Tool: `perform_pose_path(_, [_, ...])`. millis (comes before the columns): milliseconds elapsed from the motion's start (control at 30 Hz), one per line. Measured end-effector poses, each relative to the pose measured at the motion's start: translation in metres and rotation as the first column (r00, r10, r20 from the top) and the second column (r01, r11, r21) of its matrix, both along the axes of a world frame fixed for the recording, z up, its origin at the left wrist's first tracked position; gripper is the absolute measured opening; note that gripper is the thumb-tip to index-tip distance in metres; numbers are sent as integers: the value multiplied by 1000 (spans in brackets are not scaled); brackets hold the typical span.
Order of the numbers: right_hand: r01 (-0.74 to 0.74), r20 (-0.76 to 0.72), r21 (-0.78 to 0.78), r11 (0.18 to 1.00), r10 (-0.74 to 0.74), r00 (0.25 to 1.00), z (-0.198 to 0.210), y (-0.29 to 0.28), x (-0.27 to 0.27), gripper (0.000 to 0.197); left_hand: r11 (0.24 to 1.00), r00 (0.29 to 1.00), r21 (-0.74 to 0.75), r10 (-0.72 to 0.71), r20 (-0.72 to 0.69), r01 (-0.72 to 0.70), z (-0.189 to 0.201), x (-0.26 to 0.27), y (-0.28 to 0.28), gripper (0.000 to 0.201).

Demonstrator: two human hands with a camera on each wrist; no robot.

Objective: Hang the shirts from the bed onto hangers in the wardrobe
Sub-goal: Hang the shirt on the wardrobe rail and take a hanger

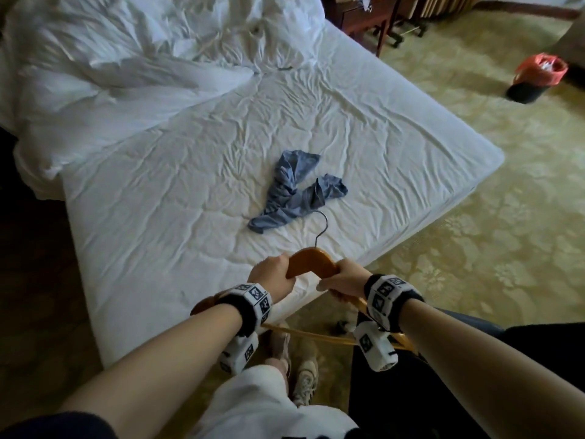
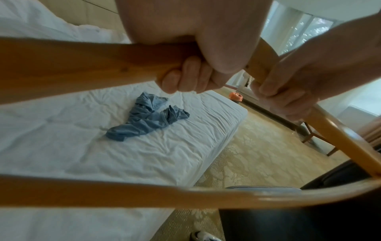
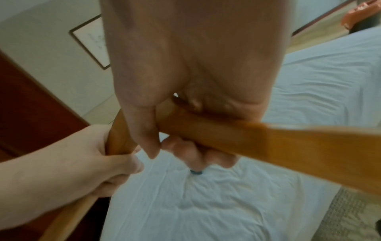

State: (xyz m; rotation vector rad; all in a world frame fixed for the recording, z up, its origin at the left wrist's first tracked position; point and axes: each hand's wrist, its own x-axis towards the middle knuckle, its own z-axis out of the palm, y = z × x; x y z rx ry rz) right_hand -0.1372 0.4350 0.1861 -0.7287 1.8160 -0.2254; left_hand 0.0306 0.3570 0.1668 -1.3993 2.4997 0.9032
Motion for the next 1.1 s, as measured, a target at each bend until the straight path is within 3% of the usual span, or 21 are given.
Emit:
perform_pose_path(233, [220,299,-12,975,-207,932,-13,-109,-67,26,986,986,25,-167,5,167,-28,-83,-109,24])
perform_pose_path(367, [269,431,40,962,-259,865,-18,-172,-102,39,965,964,17,-260,-44,261,-42,-123,-170,36])
perform_pose_path(433, [345,411,1,938,-315,855,-31,-195,-119,45,957,948,-51,-291,-126,287,-51,-141,-196,43])
perform_pose_path(533, [489,316,-171,855,-423,850,-60,-234,-152,45,922,943,-277,-311,-118,270,-76,-169,-231,52])
perform_pose_path(567, [502,262,-219,837,-445,856,-72,-247,-164,40,932,954,-277,-276,-120,235,-89,-177,-241,50])
perform_pose_path(667, [431,48,-295,853,-437,898,-119,-284,-195,25,986,987,-16,-163,-4,163,-136,-197,-263,25])
perform_pose_path(733, [442,-22,-297,846,-469,883,-157,-304,-210,31,985,983,125,-133,126,117,-174,-207,-273,11])
perform_pose_path(833, [455,-29,-290,842,-483,875,-209,-328,-219,39,987,979,157,-76,189,47,-227,-225,-279,15])
perform_pose_path(933, [330,-67,-220,918,-352,934,-246,-342,-209,33,983,976,179,6,220,-47,-277,-239,-282,29])
perform_pose_path(1000, [314,-38,-199,928,-327,944,-260,-346,-198,36,982,968,168,43,248,-87,-301,-244,-282,37])
perform_pose_path(1100, [273,-52,-193,942,-288,956,-265,-350,-186,49,991,979,121,33,202,-59,-321,-242,-287,29])
